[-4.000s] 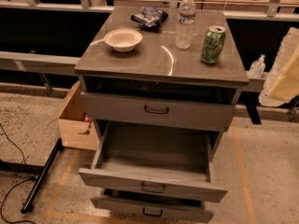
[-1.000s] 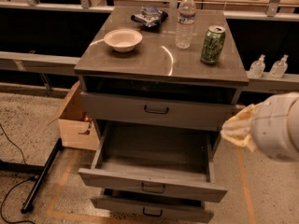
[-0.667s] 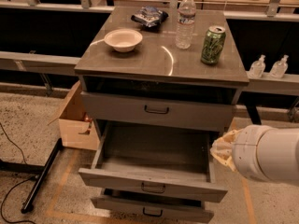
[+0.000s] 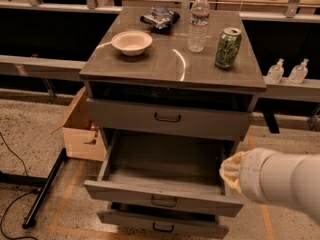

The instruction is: Close middle drawer

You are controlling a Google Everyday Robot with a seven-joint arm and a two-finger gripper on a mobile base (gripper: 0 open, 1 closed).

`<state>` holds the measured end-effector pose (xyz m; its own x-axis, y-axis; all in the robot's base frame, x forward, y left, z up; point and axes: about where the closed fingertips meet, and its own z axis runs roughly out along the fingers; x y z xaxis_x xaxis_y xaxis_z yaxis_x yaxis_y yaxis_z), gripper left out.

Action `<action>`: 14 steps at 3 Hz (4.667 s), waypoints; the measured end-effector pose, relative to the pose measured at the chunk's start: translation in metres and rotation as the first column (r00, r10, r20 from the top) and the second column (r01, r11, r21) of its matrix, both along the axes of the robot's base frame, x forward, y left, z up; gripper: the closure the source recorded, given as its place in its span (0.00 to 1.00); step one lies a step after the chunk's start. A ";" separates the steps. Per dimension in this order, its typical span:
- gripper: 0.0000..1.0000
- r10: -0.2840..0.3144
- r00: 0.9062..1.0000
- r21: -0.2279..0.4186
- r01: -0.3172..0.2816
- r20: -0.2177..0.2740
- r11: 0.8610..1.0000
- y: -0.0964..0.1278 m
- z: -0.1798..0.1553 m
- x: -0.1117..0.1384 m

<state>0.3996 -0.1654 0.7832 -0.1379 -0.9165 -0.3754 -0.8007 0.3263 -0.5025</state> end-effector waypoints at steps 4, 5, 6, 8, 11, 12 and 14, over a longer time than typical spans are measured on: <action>1.00 0.113 0.994 -0.042 -0.112 0.010 0.993 0.002 -0.181 -0.017; 1.00 0.123 0.992 -0.041 -0.122 0.004 0.992 -0.004 -0.227 -0.018; 1.00 0.124 0.991 -0.046 -0.122 0.053 0.992 0.003 -0.231 -0.001; 1.00 0.121 0.991 -0.070 -0.117 0.059 0.991 0.001 -0.283 0.008; 1.00 0.097 0.982 -0.134 -0.076 0.160 0.988 -0.007 -0.369 0.035; 1.00 0.076 0.974 -0.150 -0.044 0.215 0.988 -0.015 -0.380 0.052; 1.00 0.068 0.946 -0.152 -0.020 0.316 0.988 -0.010 -0.396 0.100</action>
Offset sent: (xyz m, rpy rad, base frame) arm -0.0314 -0.0155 -0.1447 -0.0762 -0.0399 0.0642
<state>0.4992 -0.1751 0.3871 0.0095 -0.9667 -0.2556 -0.6021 0.1985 -0.7733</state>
